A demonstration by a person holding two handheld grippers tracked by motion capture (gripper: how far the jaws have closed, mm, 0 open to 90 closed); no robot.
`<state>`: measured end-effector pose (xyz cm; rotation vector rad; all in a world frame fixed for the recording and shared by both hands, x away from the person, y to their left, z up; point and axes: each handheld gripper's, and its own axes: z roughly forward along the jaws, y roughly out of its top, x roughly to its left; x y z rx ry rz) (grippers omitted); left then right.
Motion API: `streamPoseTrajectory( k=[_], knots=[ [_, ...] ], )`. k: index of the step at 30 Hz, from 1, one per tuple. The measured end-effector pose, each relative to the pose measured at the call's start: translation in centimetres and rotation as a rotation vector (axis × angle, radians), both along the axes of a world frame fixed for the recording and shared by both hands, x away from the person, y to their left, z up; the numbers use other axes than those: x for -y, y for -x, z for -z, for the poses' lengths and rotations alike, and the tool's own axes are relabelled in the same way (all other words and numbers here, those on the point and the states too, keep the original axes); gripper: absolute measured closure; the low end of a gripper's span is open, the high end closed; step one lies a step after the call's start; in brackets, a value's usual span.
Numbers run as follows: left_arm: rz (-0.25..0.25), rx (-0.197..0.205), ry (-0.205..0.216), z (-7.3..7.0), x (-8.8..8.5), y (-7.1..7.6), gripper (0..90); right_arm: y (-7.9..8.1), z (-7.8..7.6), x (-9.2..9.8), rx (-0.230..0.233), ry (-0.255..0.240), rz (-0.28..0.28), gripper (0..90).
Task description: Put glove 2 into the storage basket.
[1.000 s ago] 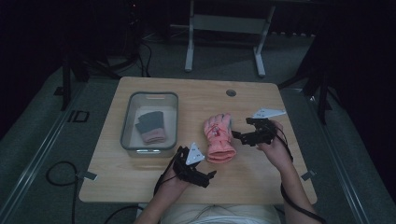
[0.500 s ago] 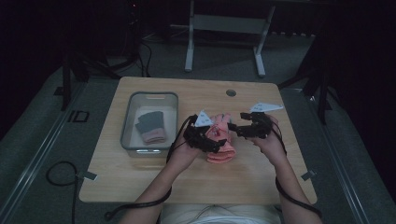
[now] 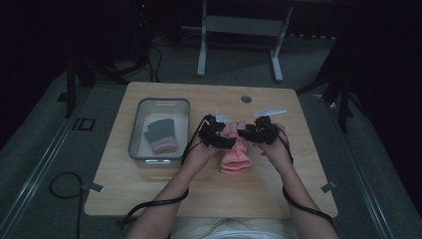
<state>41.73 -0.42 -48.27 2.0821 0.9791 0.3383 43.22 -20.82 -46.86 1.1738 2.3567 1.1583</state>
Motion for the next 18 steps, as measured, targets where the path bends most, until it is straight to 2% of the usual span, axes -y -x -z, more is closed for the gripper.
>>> streamPoseTrajectory(
  k=[1, 4, 6, 7, 11, 12, 13, 17, 18],
  knots=[
    [-0.012, -0.044, 0.000, 0.6, -0.1, -0.3, 23.8, 0.0, 0.3, -0.1, -0.016, 0.010, 0.002, 47.1],
    [-0.043, -0.133, 0.005, 1.8, -0.4, -0.9, 23.8, 0.1, 1.9, 0.2, -0.058, 0.041, -0.012, 43.5],
    [-0.063, -0.201, 0.018, 2.6, -0.4, -1.1, 23.8, 0.1, 2.7, 0.4, -0.066, 0.077, -0.008, 39.3],
    [-0.070, -0.220, 0.029, 3.0, -0.4, -1.1, 23.8, 0.1, 3.2, 0.5, -0.078, 0.100, -0.015, 38.2],
    [-0.076, -0.292, 0.095, 4.4, -0.4, -1.6, 24.7, -0.2, 4.3, 1.1, -0.115, 0.101, -0.025, 36.4],
    [-0.076, -0.292, 0.095, 4.4, -0.4, -1.6, 25.0, -0.2, 4.3, 1.1, -0.115, 0.101, -0.025, 36.4],
    [-0.073, -0.328, 0.134, 5.2, -0.5, -2.0, 25.0, -0.3, 4.4, 1.1, -0.129, 0.094, -0.027, 36.5],
    [-0.055, -0.390, 0.209, 6.3, -0.7, -2.7, 26.1, -0.8, 5.3, 1.3, -0.173, 0.080, -0.026, 36.0],
    [-0.035, -0.416, 0.240, 6.6, -0.8, -3.0, 29.8, -0.9, 5.4, 1.3, -0.183, 0.072, -0.026, 36.7]
  ],
)
